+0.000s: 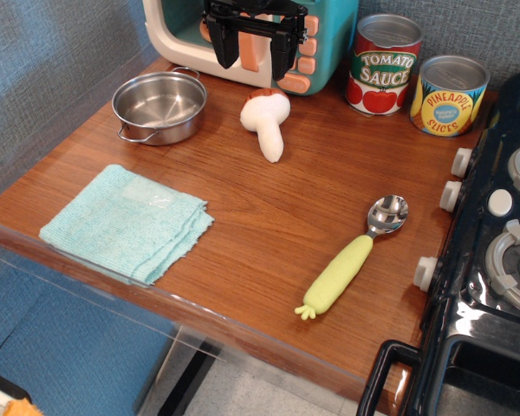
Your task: Move the spoon to the top of the blue cloth
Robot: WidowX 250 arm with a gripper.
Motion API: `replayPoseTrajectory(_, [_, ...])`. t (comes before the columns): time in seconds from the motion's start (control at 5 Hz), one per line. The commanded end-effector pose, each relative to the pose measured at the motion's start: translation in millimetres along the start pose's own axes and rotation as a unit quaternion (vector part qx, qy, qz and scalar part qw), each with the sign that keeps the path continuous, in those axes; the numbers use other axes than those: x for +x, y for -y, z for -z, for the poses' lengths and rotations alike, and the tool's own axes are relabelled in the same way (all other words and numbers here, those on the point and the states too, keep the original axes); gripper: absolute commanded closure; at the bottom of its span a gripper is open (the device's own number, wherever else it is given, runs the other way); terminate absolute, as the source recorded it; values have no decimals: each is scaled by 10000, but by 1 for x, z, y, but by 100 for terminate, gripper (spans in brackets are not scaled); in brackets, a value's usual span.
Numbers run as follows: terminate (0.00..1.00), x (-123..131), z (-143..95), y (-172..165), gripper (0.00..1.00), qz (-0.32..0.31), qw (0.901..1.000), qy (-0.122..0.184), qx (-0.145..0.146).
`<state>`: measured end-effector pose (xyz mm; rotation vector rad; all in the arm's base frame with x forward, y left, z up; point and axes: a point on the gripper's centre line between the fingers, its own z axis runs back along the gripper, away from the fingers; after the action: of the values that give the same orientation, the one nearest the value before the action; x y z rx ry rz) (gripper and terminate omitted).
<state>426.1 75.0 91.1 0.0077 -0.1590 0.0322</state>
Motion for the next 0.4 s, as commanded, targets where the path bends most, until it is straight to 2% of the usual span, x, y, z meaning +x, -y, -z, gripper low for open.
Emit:
replayPoseTrajectory(0.0, [0,0,0,0,0,0,10000,0,0])
replayPoseTrajectory(0.2, [0,-32,-4,42,0,484,9985,21,-247])
